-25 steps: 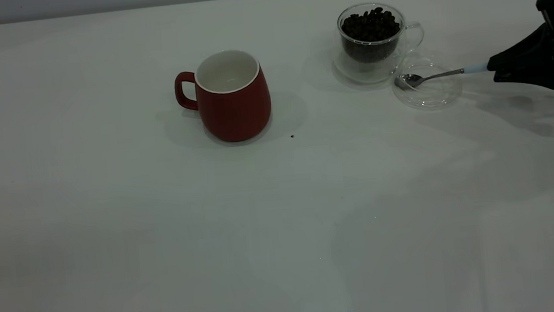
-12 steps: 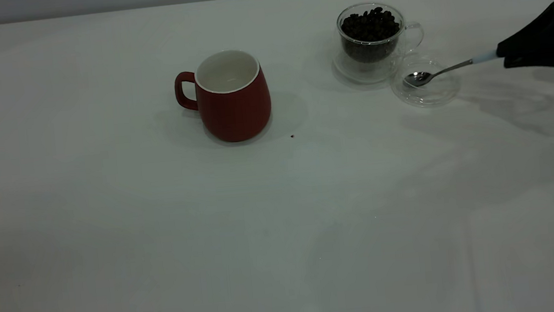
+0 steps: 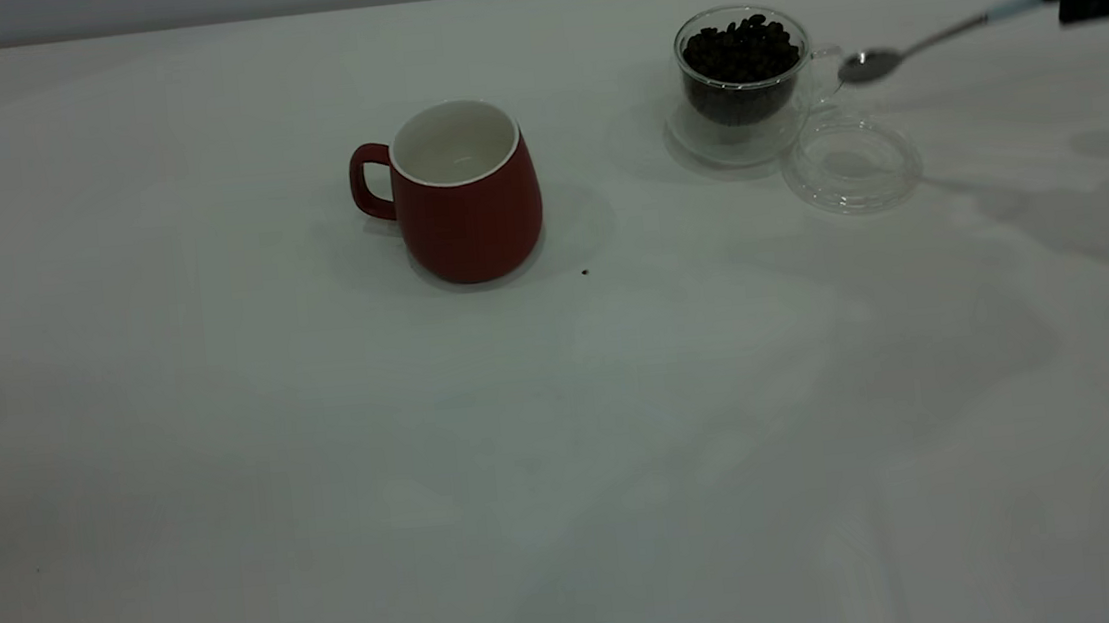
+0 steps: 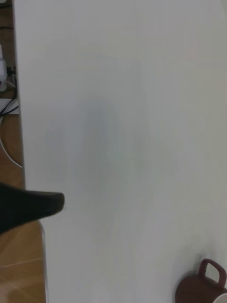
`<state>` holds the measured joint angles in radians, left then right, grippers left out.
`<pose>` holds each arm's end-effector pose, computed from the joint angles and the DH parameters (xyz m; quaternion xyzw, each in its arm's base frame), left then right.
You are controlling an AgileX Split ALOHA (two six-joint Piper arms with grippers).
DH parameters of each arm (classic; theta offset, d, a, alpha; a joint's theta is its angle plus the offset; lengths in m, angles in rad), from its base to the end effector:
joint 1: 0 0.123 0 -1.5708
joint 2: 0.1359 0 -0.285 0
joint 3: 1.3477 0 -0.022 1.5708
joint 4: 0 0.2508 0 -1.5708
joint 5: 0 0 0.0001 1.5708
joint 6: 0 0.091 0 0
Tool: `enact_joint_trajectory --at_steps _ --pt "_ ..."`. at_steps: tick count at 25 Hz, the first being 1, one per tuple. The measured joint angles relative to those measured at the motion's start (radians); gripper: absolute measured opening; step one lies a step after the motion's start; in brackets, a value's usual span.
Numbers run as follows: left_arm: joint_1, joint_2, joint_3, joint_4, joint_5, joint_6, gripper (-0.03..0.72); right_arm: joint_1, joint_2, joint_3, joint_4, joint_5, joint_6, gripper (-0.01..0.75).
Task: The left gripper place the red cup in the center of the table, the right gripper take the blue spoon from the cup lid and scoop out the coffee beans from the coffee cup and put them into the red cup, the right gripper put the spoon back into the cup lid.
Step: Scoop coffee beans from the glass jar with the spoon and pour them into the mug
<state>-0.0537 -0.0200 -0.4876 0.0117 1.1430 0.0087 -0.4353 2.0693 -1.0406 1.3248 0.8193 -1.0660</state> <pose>-0.0100 0.0015 0.2672 0.0267 0.8717 -0.0052 0.4893 0.3516 -0.0923 0.1030 0.1945 0.8891 0.3490 0.2233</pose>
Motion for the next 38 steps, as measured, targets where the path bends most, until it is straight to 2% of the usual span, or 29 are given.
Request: enact_joint_trajectory --at_steps 4,8,16,21,38 --pt "0.0 0.0 0.0 0.0 0.0 0.0 0.58 0.064 -0.078 -0.014 -0.026 -0.005 0.063 0.116" --pt "0.0 0.0 0.0 0.0 0.0 0.0 0.58 0.16 -0.079 -0.11 -0.08 -0.046 0.166 0.116" --pt "0.0 0.0 0.0 0.0 0.0 -0.001 0.58 0.288 0.01 -0.36 -0.449 -0.08 0.517 0.116" --pt "0.0 0.0 0.0 0.0 0.0 -0.002 0.58 0.307 0.055 -0.427 -0.594 -0.074 0.654 0.116" --pt "0.0 0.0 0.0 0.0 0.0 -0.002 0.58 0.319 0.128 -0.451 -0.59 -0.104 0.693 0.116"
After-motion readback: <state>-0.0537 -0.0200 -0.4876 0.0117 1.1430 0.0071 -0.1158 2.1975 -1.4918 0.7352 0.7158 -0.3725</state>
